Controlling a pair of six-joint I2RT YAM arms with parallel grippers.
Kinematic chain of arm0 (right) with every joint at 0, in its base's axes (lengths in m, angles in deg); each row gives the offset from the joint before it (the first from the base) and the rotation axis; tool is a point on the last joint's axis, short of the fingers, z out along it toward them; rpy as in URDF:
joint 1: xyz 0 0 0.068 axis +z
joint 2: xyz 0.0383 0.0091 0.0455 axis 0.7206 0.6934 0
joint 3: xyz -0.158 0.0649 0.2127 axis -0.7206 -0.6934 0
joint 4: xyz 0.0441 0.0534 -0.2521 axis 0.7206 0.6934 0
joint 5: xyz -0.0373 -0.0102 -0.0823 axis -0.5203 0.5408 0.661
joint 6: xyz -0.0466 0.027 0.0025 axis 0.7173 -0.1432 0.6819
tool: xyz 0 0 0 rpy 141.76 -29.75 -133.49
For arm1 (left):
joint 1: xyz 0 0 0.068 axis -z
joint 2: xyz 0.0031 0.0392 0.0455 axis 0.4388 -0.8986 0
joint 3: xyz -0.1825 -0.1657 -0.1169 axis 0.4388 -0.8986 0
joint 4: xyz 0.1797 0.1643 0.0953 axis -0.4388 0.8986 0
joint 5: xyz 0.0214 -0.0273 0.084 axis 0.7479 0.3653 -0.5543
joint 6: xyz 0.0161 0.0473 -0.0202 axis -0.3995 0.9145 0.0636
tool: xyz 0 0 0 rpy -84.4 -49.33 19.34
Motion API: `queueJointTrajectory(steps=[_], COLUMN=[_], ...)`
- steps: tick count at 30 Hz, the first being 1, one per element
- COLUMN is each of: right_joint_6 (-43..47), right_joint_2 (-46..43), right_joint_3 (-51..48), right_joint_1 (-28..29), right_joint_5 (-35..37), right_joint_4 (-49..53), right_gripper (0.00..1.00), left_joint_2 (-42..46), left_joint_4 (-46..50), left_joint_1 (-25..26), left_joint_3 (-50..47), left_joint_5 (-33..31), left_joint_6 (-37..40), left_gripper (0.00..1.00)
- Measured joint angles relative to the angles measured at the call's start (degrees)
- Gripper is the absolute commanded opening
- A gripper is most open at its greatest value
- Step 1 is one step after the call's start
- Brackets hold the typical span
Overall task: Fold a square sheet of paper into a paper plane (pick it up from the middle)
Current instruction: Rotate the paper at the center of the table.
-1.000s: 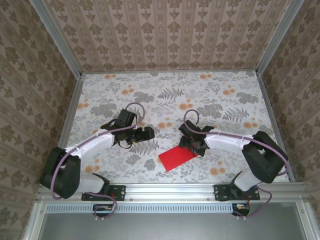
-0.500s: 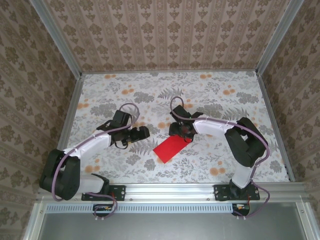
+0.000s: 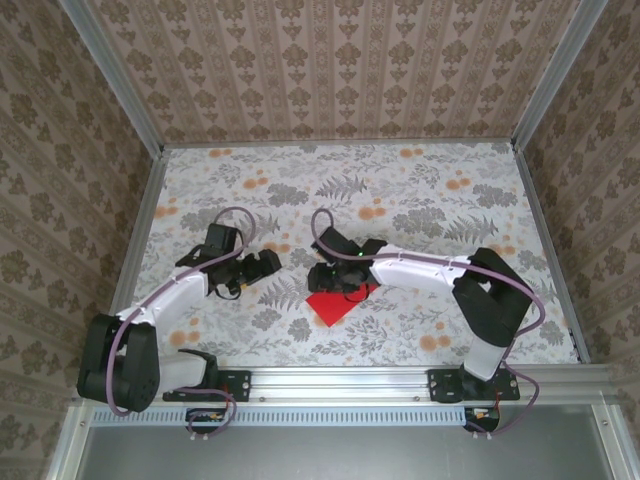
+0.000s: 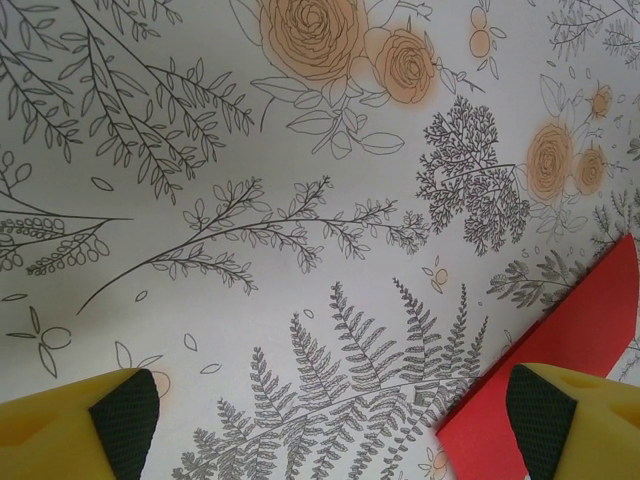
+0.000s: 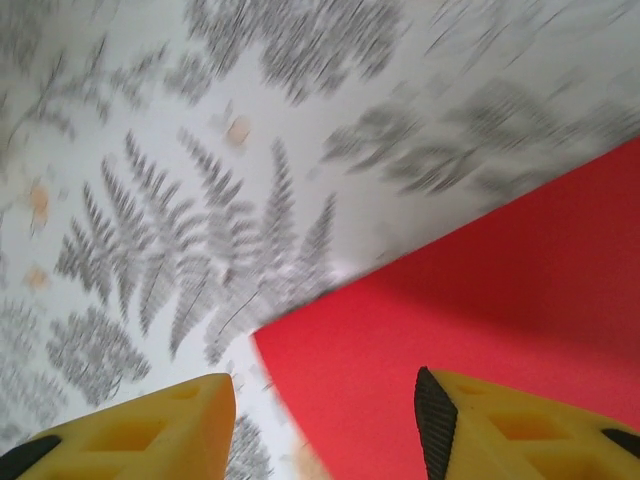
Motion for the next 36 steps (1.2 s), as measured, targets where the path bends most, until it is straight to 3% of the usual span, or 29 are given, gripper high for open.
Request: queueJointTrajectory(steps=[11, 25, 30, 36], right_joint_6=[1.25, 26.99, 23.96, 9.70], right_joint_2=[7.80, 2.12, -5.55, -21.11], right_joint_3=[2.29, -2.54, -6.03, -16.20], right_joint_1=[3.23, 0.85, -1.75, -6.69], right_joint_5=[-4.87, -7.34, -4.48, -0.94], right_joint_4=[0.00, 17.07, 17.88, 11.89], right_gripper=[0.46, 0.48, 0.54, 0.58], left_joint_2=[0.07, 0.04, -0.42, -6.56], left_joint_4=[0.04, 0.13, -0.52, -4.85], left_joint_1=[-0.17, 0.26, 3.98, 13.18], left_joint_3=[-0.02, -0.02, 0.63, 5.27], left_joint_5=[0.22, 2.69, 3.69, 6.14], left_joint_6=[-0.09, -0.07, 0.02, -0.15], left_gripper=[0.93, 0.87, 0.73, 0.47])
